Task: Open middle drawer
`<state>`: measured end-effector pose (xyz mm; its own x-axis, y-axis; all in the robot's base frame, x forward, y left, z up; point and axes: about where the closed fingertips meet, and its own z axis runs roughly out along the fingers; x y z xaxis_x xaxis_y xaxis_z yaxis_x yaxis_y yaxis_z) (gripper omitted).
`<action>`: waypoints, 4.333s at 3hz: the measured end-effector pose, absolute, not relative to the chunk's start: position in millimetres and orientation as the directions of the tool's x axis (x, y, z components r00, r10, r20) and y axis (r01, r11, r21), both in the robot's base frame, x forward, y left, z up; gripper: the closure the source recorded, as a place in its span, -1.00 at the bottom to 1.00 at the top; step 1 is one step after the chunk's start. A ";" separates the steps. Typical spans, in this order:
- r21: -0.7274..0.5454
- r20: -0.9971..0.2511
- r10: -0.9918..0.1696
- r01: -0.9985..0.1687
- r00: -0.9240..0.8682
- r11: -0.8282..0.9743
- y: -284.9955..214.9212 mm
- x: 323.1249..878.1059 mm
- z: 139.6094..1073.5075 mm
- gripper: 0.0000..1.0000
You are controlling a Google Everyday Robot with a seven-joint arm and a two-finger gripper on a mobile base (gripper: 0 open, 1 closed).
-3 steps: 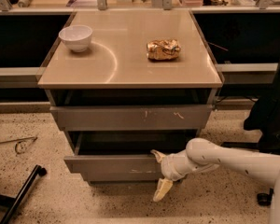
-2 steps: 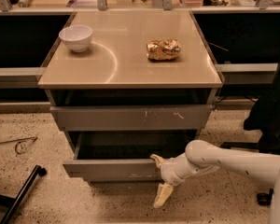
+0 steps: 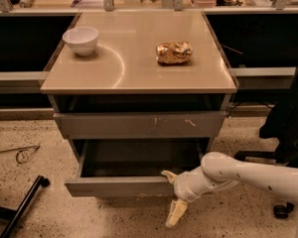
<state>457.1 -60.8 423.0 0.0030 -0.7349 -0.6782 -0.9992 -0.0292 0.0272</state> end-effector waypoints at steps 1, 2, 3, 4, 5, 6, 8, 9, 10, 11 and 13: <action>0.027 -0.678 -0.735 -0.999 0.003 -0.029 -60.8 457.1 423.0 -1.00; 0.056 -0.672 -0.741 -0.997 0.001 -0.052 -55.2 452.1 416.7 -1.00; 0.092 -0.668 -0.744 -0.994 -0.021 -0.055 -56.5 441.1 416.3 -1.00; 0.092 -0.668 -0.744 -0.994 -0.021 -0.055 -56.5 441.1 421.0 -1.00; 0.141 -0.685 -0.719 -0.989 -0.120 0.030 -64.3 406.7 437.3 -1.00; 0.143 -0.685 -0.719 -0.989 -0.120 0.030 -63.9 406.6 436.9 -1.00; 0.200 -0.687 -0.711 -0.980 -0.150 0.014 -57.7 392.2 426.8 -1.00; 0.200 -0.687 -0.711 -0.980 -0.150 0.014 -57.7 392.1 430.0 -1.00; 0.236 -0.689 -0.699 -0.971 -0.191 0.033 -61.9 371.9 426.4 -1.00; 0.236 -0.689 -0.699 -0.971 -0.192 0.033 -61.8 372.1 431.8 -1.00; 0.273 -0.692 -0.682 -0.960 -0.238 0.058 -67.2 348.4 434.7 -1.00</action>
Offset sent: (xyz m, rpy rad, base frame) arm -0.0112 0.0122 -0.0149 -0.0262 0.0712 0.0571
